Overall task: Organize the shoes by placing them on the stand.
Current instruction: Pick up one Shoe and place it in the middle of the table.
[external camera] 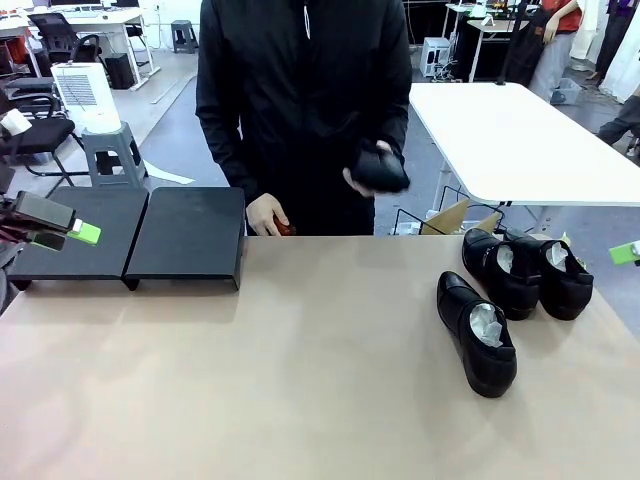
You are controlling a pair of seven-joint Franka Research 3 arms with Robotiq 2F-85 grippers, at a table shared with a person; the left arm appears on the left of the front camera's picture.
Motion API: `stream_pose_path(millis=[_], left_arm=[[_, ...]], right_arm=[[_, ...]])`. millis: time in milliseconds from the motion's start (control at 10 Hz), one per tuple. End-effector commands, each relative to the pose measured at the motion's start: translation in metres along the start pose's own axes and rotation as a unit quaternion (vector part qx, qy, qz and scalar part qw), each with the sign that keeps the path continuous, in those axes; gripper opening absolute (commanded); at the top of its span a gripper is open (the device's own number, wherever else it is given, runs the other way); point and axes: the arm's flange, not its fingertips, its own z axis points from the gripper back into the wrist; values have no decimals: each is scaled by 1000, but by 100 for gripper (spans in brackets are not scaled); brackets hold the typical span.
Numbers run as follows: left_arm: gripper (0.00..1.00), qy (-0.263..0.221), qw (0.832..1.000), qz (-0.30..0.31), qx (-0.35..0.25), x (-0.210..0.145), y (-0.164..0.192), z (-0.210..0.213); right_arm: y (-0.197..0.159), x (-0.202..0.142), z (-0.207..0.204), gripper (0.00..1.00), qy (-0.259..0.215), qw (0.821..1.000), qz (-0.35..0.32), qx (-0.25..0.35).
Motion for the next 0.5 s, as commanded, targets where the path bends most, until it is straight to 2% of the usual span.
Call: stream_pose_path(millis=[0, 300, 400], left_arm=[[100, -5, 1000, -7, -11, -1, 1, 0], [100, -5, 1000, -7, -11, -1, 1, 0], [100, -5, 1000, -7, -11, -1, 1, 0]], right_arm=[[-2, 0, 0, 100, -10, 1000, 11, 12], [0, 0, 0, 100, 0, 1000, 0, 0], [12, 15, 10, 100, 24, 996, 36, -82]])
